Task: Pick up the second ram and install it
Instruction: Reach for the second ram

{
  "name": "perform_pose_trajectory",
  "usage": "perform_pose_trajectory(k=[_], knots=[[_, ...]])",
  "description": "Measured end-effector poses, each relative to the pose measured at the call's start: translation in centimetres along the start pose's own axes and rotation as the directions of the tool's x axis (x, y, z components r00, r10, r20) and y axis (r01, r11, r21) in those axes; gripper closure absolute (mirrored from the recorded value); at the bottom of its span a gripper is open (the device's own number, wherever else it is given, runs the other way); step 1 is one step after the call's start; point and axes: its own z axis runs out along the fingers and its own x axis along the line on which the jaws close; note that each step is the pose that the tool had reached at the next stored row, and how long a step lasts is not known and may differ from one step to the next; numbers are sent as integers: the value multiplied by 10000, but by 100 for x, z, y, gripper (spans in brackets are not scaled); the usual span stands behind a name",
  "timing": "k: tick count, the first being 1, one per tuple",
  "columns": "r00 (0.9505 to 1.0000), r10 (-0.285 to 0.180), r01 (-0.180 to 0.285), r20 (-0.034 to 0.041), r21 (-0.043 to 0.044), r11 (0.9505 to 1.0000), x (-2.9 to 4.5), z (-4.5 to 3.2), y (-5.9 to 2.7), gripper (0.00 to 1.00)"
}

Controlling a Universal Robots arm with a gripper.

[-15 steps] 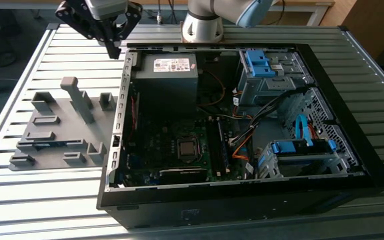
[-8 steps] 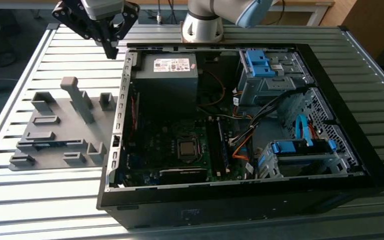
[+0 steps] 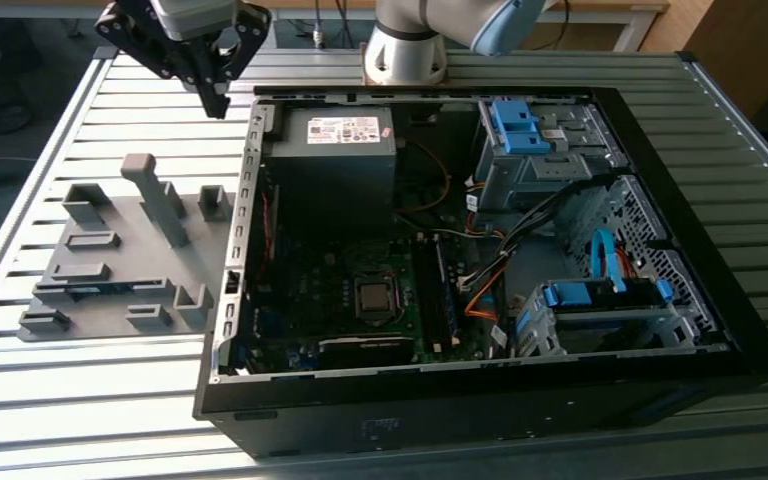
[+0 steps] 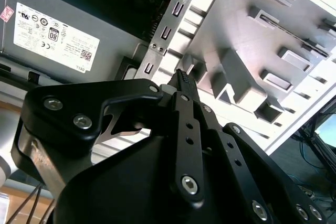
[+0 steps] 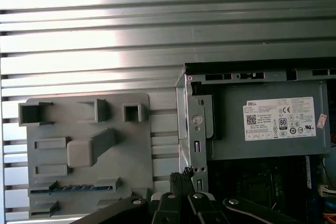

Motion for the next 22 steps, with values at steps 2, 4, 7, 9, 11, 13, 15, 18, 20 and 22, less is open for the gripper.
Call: perform_pose_trajectory(k=[2, 4, 7, 9, 11, 13, 15, 18, 20, 22], knots=[[10000, 0, 0, 0, 0, 10000, 17, 0, -1, 89], [10000, 1, -1, 0, 0, 10000, 33, 0, -3, 89], [10000, 1, -1, 0, 0, 10000, 53, 0, -4, 89], [10000, 1, -1, 0, 0, 10000, 64, 0, -5, 89], [10000, 1, -1, 0, 0, 10000, 72, 0, -5, 89], [10000, 1, -1, 0, 0, 10000, 81, 0, -6, 89], [10000, 0, 0, 0, 0, 10000, 87, 0, -7, 89], [10000, 1, -1, 0, -1, 10000, 95, 1, -7, 89], [10000, 0, 0, -2, 1, 10000, 98, 1, -7, 89], [10000, 1, -1, -2, 0, 10000, 101, 2, -8, 89]])
